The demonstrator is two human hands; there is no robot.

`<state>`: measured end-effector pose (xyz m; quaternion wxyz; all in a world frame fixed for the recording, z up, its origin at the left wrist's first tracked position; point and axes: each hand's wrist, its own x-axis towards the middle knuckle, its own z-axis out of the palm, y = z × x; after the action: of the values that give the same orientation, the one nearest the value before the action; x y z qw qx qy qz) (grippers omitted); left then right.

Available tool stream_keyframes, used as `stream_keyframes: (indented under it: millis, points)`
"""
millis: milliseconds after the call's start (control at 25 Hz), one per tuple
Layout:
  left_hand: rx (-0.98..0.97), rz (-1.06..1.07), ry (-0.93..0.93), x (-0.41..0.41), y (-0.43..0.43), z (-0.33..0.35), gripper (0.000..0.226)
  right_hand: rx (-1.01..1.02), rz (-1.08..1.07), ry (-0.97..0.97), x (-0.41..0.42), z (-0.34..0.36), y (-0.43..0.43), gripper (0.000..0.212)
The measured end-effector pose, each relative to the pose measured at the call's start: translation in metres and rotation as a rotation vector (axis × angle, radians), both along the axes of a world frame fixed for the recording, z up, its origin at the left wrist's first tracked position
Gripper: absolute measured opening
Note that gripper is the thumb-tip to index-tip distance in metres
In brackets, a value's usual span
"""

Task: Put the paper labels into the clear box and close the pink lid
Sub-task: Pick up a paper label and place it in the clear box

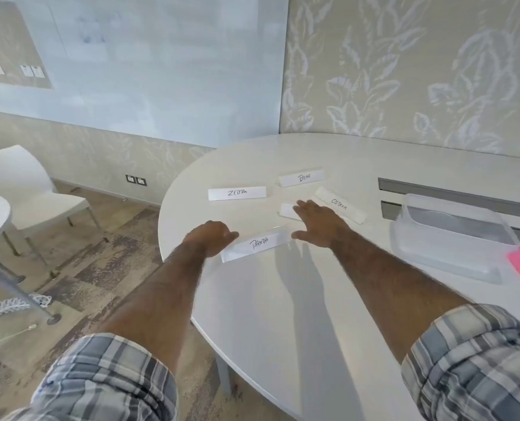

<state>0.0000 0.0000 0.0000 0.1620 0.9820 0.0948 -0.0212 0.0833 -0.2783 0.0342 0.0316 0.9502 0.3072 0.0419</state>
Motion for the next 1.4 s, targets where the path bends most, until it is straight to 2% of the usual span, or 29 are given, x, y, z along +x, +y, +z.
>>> stream_keyframes:
  millis: [160,320,600,800,1000,1400]
  points:
    - [-0.036,-0.025,0.056,0.003,0.004,-0.013,0.052,-0.105,0.016,0.060,0.002,-0.011,0.032,0.067]
    - [-0.018,-0.100,0.068,0.016,0.014,-0.014,0.059,-0.113,-0.068,0.132,0.009,-0.017,0.063,0.059]
    - [0.032,-0.213,0.097,0.038,0.028,-0.013,0.053,-0.071,-0.123,0.229,0.020,-0.021,0.086,0.039]
    - [0.061,-0.265,0.090,0.045,0.033,-0.015,0.055,-0.071,-0.154,0.278,0.016,-0.025,0.088,0.049]
    - [0.049,-0.282,0.071,0.052,0.033,-0.013,0.055,-0.008,-0.211,0.277,0.014,-0.023,0.082,0.048]
    - [0.084,-0.407,-0.002,0.086,-0.026,0.036,0.041,-0.016,-0.321,0.156,0.014,0.017,0.017,0.043]
